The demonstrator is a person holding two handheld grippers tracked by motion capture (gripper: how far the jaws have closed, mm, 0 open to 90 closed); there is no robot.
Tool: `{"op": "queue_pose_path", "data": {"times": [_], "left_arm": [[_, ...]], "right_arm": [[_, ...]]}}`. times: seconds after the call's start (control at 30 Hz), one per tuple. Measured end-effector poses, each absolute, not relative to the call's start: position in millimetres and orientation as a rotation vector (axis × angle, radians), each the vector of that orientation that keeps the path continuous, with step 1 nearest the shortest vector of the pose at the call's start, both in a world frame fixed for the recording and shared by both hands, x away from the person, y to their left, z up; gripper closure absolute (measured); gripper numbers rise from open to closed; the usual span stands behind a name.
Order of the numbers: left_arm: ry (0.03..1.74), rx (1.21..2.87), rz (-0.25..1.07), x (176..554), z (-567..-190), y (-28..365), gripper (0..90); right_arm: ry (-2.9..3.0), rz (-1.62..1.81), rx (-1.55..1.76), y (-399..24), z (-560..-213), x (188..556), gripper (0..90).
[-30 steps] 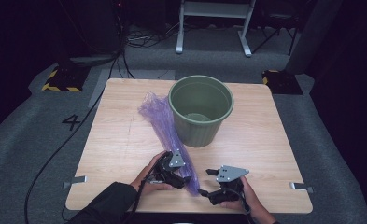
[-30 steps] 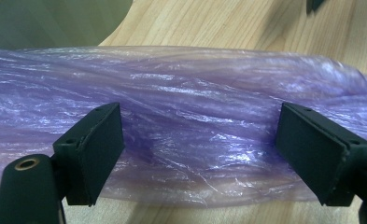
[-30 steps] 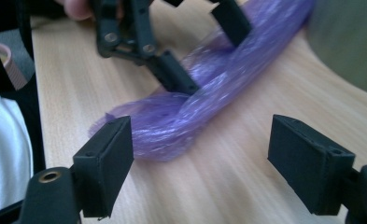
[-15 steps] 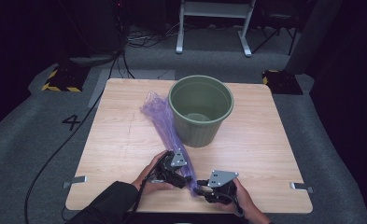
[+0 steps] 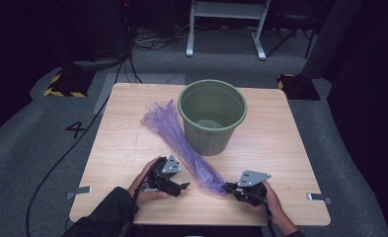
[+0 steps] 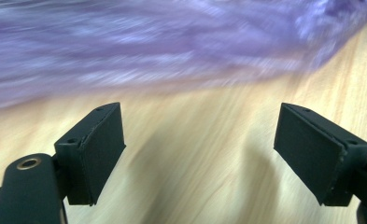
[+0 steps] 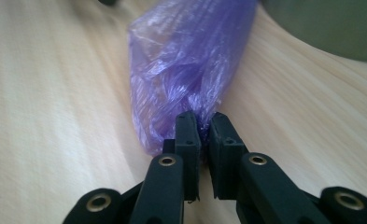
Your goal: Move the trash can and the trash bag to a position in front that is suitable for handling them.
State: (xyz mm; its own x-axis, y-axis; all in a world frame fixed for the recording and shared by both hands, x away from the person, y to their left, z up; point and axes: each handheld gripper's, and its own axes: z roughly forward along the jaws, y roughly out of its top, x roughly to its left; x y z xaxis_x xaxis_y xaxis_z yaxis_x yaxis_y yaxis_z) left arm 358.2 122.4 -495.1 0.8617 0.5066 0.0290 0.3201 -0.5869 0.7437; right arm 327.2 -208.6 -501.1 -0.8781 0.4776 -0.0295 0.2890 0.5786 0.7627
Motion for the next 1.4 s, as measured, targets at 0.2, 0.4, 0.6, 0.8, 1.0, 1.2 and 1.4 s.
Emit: {"op": "queue_pose_path", "data": {"times": [0.2, 0.4, 0.6, 0.8, 1.0, 1.2, 1.4], "left_arm": [[0.664, 2.233, 0.338, 362.5, -493.3, 148.4, 15.7], [0.704, 2.239, 0.355, 362.2, -495.5, 164.9, 15.7], [0.756, 2.251, 0.370, 358.4, -500.6, 186.7, 15.8], [0.810, 2.240, 0.375, 355.6, -502.4, 203.3, 15.5], [0.861, 2.217, 0.357, 359.6, -503.8, 219.2, 15.2], [0.863, 2.216, 0.364, 365.9, -504.0, 220.3, 14.3], [0.845, 2.222, 0.350, 369.1, -504.1, 216.6, 14.2]], "right_arm": [[2.533, 1.181, 0.720, -243.5, -501.9, 340.4, 82.1], [2.470, 1.164, 0.821, -272.9, -502.4, 348.1, 78.9], [2.378, 1.116, 0.954, -304.4, -502.2, 355.9, 77.9], [2.314, 1.085, 1.045, -322.7, -502.2, 361.5, 77.7], [2.248, 1.055, 1.129, -343.1, -501.8, 367.2, 69.8], [2.162, 1.040, 1.222, -360.5, -501.4, 371.2, 48.1], [2.139, 1.066, 1.227, -362.1, -487.1, 367.0, 31.8]]}}
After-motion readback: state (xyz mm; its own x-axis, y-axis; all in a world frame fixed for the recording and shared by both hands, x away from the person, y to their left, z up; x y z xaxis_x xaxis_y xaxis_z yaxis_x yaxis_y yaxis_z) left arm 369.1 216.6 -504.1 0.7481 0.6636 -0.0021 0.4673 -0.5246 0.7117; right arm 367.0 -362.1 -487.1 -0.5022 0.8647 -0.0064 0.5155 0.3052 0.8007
